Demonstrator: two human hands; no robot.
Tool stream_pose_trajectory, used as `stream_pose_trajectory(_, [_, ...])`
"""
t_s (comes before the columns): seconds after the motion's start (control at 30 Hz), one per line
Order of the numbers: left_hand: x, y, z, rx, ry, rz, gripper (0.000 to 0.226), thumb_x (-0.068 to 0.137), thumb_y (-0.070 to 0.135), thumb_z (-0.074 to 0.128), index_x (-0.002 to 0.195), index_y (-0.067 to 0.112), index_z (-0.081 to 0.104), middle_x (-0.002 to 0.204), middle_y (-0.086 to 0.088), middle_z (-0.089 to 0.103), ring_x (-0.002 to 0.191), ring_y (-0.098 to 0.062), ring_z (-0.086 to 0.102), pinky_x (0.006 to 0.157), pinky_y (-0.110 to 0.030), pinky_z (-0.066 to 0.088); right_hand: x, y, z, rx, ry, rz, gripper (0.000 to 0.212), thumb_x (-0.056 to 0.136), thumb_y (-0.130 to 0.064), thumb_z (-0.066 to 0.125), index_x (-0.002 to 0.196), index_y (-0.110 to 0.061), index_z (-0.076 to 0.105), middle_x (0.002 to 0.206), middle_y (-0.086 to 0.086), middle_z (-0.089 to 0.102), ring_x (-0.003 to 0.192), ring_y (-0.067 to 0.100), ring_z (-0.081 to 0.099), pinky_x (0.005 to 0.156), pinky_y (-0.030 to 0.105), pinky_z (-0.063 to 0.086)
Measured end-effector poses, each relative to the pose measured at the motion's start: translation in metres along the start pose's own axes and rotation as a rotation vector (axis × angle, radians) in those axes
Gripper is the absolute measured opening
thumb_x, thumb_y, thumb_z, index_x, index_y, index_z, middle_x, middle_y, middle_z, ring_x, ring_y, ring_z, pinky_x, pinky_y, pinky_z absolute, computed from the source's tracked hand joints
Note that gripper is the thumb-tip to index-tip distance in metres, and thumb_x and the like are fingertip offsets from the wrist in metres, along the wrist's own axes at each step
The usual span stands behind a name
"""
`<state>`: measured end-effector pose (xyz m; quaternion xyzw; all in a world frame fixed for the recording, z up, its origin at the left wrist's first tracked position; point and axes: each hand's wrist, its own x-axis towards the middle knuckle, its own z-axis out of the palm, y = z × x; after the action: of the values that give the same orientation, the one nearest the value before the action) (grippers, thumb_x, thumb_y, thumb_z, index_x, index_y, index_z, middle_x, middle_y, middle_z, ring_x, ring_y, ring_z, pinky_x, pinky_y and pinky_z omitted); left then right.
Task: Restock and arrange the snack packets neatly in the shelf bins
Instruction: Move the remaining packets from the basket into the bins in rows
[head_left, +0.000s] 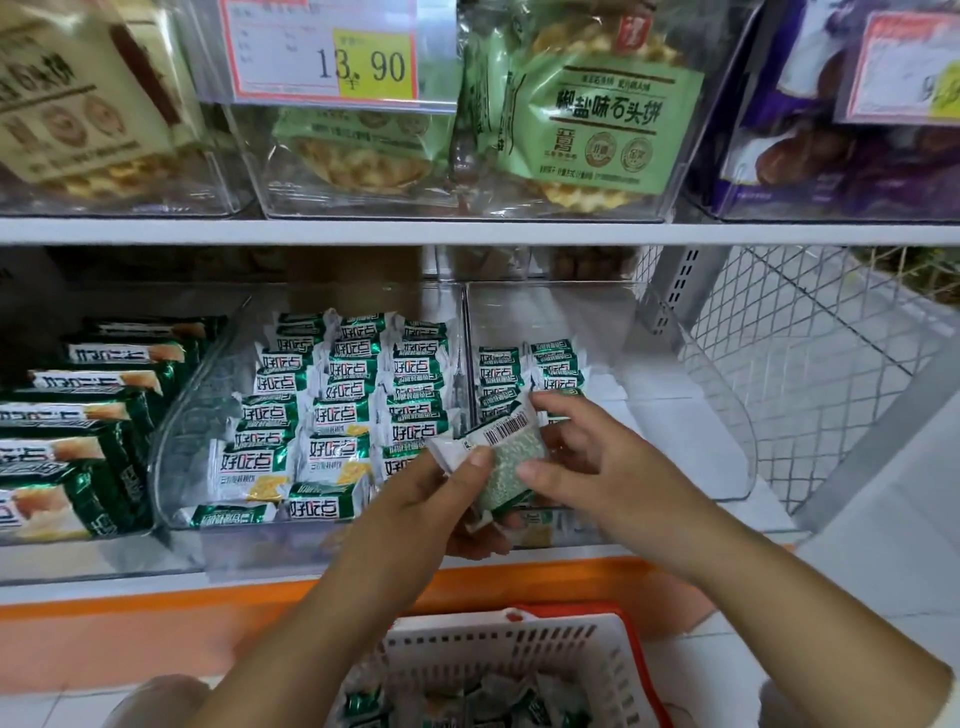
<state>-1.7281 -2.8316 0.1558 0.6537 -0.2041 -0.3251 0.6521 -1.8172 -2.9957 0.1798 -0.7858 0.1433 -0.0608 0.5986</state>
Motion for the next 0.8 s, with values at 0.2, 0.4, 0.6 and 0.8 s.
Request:
stream_pose_trajectory(0.2, [-0.004,-0.004,-0.007,0.286,0.004,0.155,0.082,0.064,0.057,0.073,0.138,0.05,0.039,0.121,0.017,0.062,0.1,-0.005,0.067,0.079,-0.032,0.06,0.001,0.002,0.001,0.225,0.088,0.071,0.055,0.081,-0.019,0.074,0.127,-0.036,0.05,0.102,0.003,0.074,0.093,0.026,0.072,0.09,0.047,0.055])
stream_pose_trajectory(0.4, [-0.002,-0.011,-0.009,0.672,0.067,0.559,0.063,0.079,0.016,0.082,0.122,0.053,0.054,0.134,0.029,0.046,0.115,0.008,0.053,0.084,-0.009,0.048,-0.001,0.0,0.001,0.272,0.046,0.087,0.056,0.069,-0.042,0.072,0.123,-0.038,0.058,0.094,0.012,0.073,0.08,0.033,0.069,0.073,0.037,0.055])
stream_pose_trajectory(0.6, [-0.001,0.004,-0.006,0.228,0.081,0.196,0.039,0.079,0.044,0.06,0.086,0.006,0.061,0.066,-0.011,0.07,0.056,-0.016,0.069,0.052,-0.018,0.05,-0.006,-0.001,-0.013,-0.074,-0.06,0.074,0.046,0.066,-0.063,0.064,0.109,-0.047,0.063,0.095,-0.014,0.071,0.09,0.008,0.068,0.081,0.027,0.055])
stream_pose_trajectory(0.8, [-0.002,0.002,-0.002,0.203,0.046,0.141,0.058,0.078,0.061,0.058,0.092,0.006,0.06,0.079,-0.027,0.062,0.065,-0.025,0.071,0.066,-0.043,0.058,-0.005,-0.005,0.002,0.007,-0.021,0.105,0.031,0.082,-0.035,0.068,0.112,-0.029,0.067,0.102,-0.011,0.074,0.096,0.008,0.069,0.088,0.031,0.056])
